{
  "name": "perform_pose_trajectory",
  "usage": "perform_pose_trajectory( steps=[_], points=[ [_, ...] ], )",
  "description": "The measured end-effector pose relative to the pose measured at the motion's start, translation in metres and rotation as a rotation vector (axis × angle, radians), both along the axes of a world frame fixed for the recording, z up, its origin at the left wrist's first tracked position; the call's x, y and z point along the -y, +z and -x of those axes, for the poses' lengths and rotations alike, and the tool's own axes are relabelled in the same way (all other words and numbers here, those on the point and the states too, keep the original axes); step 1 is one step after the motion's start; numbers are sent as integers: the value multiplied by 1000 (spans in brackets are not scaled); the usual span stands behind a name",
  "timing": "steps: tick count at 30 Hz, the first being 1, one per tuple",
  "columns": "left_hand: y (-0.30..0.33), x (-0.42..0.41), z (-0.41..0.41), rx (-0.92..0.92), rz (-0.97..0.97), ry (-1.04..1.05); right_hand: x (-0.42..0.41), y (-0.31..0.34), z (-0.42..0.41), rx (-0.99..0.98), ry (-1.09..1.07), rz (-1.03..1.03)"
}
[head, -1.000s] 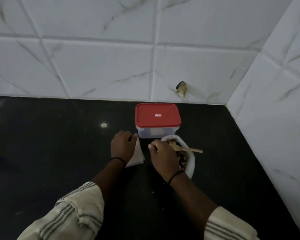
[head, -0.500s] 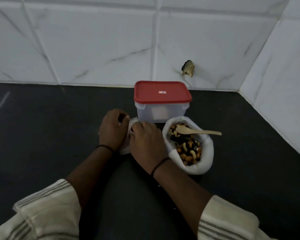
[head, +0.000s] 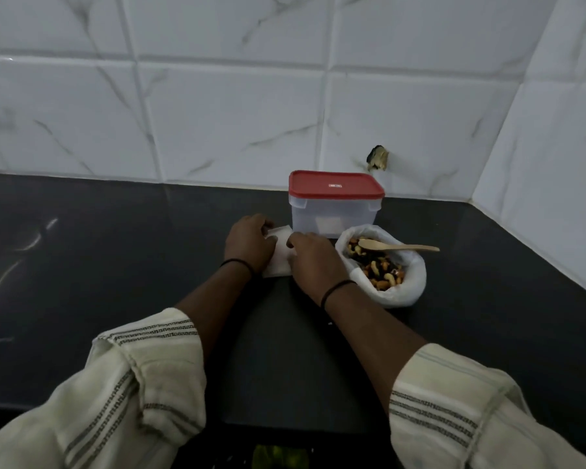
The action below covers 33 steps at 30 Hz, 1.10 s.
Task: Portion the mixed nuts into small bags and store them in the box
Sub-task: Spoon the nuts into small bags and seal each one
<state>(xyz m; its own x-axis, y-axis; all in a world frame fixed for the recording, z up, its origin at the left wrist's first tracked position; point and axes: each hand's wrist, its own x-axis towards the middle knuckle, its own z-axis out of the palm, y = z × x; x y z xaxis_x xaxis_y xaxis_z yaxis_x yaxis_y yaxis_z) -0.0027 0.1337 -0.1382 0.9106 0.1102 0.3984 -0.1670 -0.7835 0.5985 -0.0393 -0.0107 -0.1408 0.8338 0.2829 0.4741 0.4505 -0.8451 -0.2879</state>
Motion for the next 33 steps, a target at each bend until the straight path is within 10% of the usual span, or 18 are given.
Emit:
perform_pose_trajectory(
  steps=[23, 33],
  points=[
    [25, 23, 23, 429, 143, -80, 9, 39, 3, 191, -188, -352],
    [22, 38, 28, 471, 82, -220, 20, 45, -2, -27, -169, -667]
  ],
)
